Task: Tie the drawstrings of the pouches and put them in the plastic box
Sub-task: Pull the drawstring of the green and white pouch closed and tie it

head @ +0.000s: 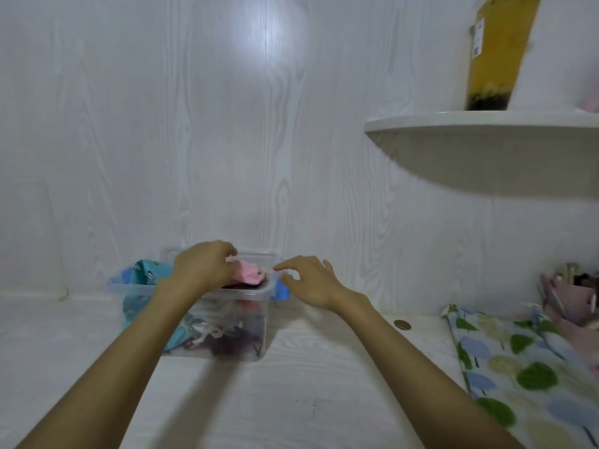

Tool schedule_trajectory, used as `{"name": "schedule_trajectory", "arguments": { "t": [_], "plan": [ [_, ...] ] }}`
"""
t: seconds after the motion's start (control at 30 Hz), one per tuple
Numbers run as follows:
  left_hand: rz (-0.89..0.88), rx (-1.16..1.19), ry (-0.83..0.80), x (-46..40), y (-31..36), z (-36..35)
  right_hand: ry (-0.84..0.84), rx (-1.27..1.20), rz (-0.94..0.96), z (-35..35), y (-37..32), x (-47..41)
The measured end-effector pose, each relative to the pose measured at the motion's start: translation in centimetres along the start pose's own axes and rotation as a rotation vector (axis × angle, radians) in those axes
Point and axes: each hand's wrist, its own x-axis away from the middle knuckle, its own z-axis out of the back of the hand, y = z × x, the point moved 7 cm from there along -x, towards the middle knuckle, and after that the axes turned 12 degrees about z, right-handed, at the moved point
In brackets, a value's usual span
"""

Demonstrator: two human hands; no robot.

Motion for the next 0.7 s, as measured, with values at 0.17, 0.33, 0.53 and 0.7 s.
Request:
{"name": "schedule_trajectory", "arguments": {
  "t": [0.17, 0.33, 0.53, 0.7],
  "plan": [
    [-0.131, 0.184, 0.070, 3.8, 8.1, 0.2, 0.035, -0.085, -0.153, 3.6, 4.9, 7.0],
    [-0.305, 0.292, -0.263, 8.0, 18.9, -6.9, -0.015, -0.026, -0.411, 7.4, 11.6, 16.7],
    [-0.279, 0.452, -0.645, 13.1, 28.9, -16.1, 0.037, 0.177, -0.722, 11.4, 18.4, 26.9],
    [-0.195, 0.413, -0.718, 15.6, 32.3, -21.9, -0.003, 0.407, -1.015, 12.4, 21.1, 32.8]
  ]
}}
